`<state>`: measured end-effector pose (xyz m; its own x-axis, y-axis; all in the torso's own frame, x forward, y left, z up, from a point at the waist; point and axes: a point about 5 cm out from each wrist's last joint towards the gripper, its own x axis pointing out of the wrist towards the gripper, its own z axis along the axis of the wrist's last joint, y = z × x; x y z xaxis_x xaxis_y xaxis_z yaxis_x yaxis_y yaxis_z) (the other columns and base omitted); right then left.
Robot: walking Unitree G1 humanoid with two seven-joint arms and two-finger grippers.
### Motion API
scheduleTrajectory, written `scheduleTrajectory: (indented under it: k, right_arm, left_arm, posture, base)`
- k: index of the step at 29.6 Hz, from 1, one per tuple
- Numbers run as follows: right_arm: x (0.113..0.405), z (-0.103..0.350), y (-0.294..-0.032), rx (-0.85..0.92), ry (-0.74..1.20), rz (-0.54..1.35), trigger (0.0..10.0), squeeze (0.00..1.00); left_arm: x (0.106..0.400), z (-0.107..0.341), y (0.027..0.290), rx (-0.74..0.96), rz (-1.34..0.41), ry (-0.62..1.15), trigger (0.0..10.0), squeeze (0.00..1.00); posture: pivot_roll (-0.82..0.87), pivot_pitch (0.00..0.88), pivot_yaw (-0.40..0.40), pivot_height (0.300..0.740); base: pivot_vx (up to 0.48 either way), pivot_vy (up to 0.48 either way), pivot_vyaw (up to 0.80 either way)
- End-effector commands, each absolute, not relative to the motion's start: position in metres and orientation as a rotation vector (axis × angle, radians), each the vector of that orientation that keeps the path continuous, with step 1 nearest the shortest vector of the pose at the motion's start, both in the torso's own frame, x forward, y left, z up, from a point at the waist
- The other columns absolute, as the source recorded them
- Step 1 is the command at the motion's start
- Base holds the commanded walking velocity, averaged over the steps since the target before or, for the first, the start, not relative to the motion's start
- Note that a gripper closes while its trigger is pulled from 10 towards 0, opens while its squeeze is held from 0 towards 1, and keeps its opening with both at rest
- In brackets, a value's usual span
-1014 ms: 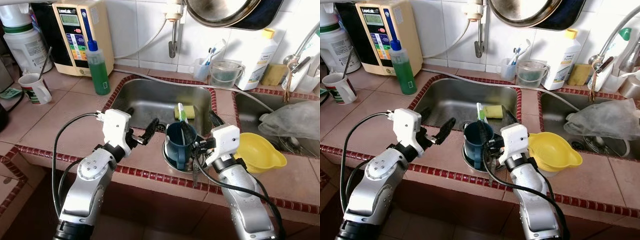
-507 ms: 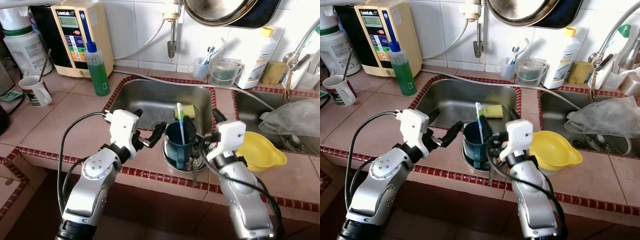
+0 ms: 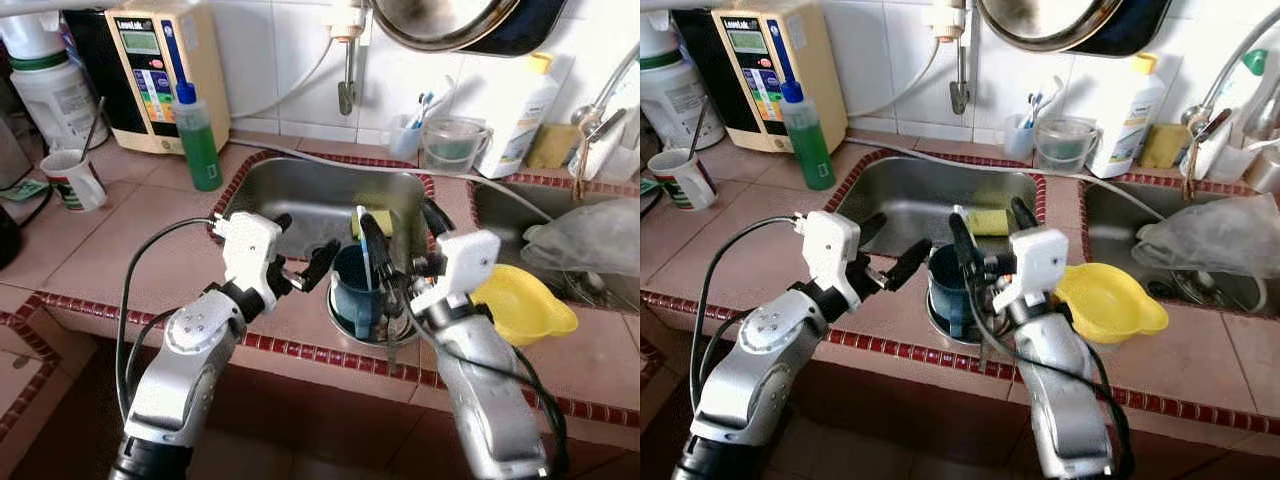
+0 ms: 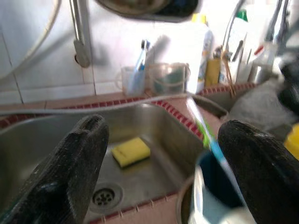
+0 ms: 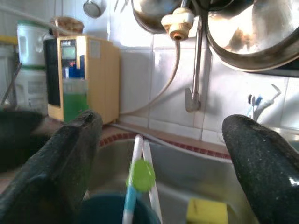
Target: Kitchen organization
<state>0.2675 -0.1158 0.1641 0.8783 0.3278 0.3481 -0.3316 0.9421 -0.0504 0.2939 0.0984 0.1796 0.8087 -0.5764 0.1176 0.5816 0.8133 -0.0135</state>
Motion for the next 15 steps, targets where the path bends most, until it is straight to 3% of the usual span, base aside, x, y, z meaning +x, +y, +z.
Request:
scheduleTrajectory:
  k: [1, 15]
  right_arm:
    - [0.265, 0.171, -0.118, -0.010, -0.398, 0.339, 10.0, 0.00]
    - [0.237, 0.157, -0.128, -0.089, -0.377, 0.212, 10.0, 0.00]
  left_arm:
    - [0.296, 0.185, 0.099, -0.065, -0.617, -0.115, 10.0, 0.00]
    - [0.312, 0.189, 0.087, -0.095, -0.688, -0.047, 10.0, 0.00]
  posture:
    - [-0.08, 0.000, 0.044, 0.740]
    - [-0.17, 0.009, 0.106, 0.740]
  base:
    - [0.000, 0.000, 0.00]
    - [0.000, 0.000, 0.00]
